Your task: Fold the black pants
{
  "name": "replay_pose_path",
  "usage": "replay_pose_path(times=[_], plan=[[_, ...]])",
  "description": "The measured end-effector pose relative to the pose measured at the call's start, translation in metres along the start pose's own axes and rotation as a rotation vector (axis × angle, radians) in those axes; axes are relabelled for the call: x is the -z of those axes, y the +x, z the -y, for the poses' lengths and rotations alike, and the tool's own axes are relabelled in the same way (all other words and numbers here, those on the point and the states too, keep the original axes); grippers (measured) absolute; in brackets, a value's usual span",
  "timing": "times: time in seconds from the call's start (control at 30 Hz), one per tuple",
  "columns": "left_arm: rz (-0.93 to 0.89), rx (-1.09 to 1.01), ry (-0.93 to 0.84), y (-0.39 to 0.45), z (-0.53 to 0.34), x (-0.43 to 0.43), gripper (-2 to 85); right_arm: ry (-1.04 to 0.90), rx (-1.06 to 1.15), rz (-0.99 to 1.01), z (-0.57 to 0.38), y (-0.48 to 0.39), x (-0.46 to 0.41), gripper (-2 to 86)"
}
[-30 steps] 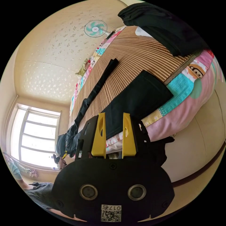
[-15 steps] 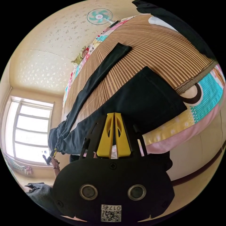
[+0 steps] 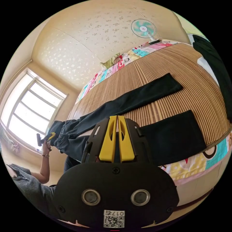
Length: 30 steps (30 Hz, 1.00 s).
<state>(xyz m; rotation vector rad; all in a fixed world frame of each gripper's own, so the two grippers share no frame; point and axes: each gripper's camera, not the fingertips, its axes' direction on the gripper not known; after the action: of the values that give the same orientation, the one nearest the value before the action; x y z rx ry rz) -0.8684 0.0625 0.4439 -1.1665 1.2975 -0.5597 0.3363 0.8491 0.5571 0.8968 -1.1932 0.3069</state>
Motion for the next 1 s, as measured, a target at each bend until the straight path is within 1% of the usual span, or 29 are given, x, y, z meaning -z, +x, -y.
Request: replay_pose_path(times=[0.03,0.1,0.13,0.17,0.2,0.23,0.27,0.3,0.33,0.37,0.4,0.43,0.53,0.57,0.6,0.67,0.73,0.77,0.8,0.83,0.9,0.93,1.0], plan=[[0.02,-0.032,-0.045,0.006,0.02,-0.014,11.2,-0.047,0.01,0.006,0.0,-0.002,-0.012,1.5],[0.052,-0.116,-0.22,0.024,0.099,-0.072,11.2,-0.086,0.02,0.015,-0.003,-0.005,-0.025,1.8],[0.048,-0.141,-0.242,0.029,0.117,-0.083,11.2,-0.102,0.023,0.025,-0.007,-0.006,-0.03,1.9],[0.041,-0.213,-0.285,0.042,0.153,-0.104,11.2,-0.111,0.027,0.038,-0.011,-0.006,-0.033,2.0],[0.068,-0.306,-0.344,0.058,0.186,-0.125,11.2,-0.114,0.027,0.042,-0.014,-0.006,-0.034,2.0],[0.094,-0.356,-0.383,0.067,0.2,-0.137,11.2,-0.12,0.025,0.045,-0.018,-0.005,-0.034,2.1],[0.166,-0.464,-0.514,0.084,0.224,-0.167,11.3,-0.125,0.021,0.042,-0.023,-0.004,-0.034,2.1],[0.286,-0.541,-0.687,0.096,0.241,-0.205,12.0,-0.127,0.019,0.04,-0.025,-0.003,-0.034,2.2],[0.362,-0.574,-0.749,0.1,0.246,-0.222,12.6,-0.131,0.016,0.039,-0.029,0.0,-0.033,2.2],[0.478,-0.652,-0.801,0.11,0.254,-0.248,13.8,-0.135,0.01,0.039,-0.032,0.002,-0.032,2.2],[0.514,-0.726,-0.814,0.121,0.259,-0.264,14.8,-0.138,0.005,0.04,-0.034,0.004,-0.032,2.2],[0.514,-0.758,-0.822,0.126,0.261,-0.272,14.7,-0.144,-0.005,0.046,-0.036,0.007,-0.033,2.3],[0.435,-0.858,-0.916,0.14,0.263,-0.312,13.6,-0.149,-0.038,0.071,-0.037,0.018,-0.037,2.3],[0.431,-0.878,-0.998,0.138,0.257,-0.331,13.0,-0.146,-0.056,0.086,-0.035,0.022,-0.038,2.3],[0.418,-0.858,-1.067,0.133,0.255,-0.346,11.7,-0.144,-0.062,0.096,-0.034,0.024,-0.038,2.3],[0.365,-0.814,-1.115,0.129,0.258,-0.353,8.9,-0.138,-0.061,0.124,-0.022,0.026,-0.04,2.4],[0.393,-0.838,-1.103,0.132,0.259,-0.349,4.8,-0.142,-0.043,0.115,-0.01,0.023,-0.042,2.5],[0.42,-0.906,-1.053,0.139,0.254,-0.337,0.7,-0.151,-0.026,0.103,0.0,0.021,-0.043,2.6],[0.473,-0.981,-0.926,0.151,0.249,-0.312,0.0,-0.155,-0.017,0.097,0.005,0.019,-0.044,2.7],[0.501,-1.009,-0.855,0.157,0.246,-0.296,-0.3,-0.158,0.002,0.087,0.016,0.015,-0.044,2.9],[0.541,-1.035,-0.523,0.181,0.213,-0.203,-0.8,-0.138,0.024,0.069,0.031,0.008,-0.04,3.3],[0.543,-1.02,-0.434,0.185,0.199,-0.176,-0.8,-0.115,0.034,0.054,0.04,0.004,-0.035,3.8],[0.532,-0.957,-0.103,0.187,0.117,-0.072,-0.9,-0.076,0.041,0.033,0.049,-0.001,-0.028,4.9]])
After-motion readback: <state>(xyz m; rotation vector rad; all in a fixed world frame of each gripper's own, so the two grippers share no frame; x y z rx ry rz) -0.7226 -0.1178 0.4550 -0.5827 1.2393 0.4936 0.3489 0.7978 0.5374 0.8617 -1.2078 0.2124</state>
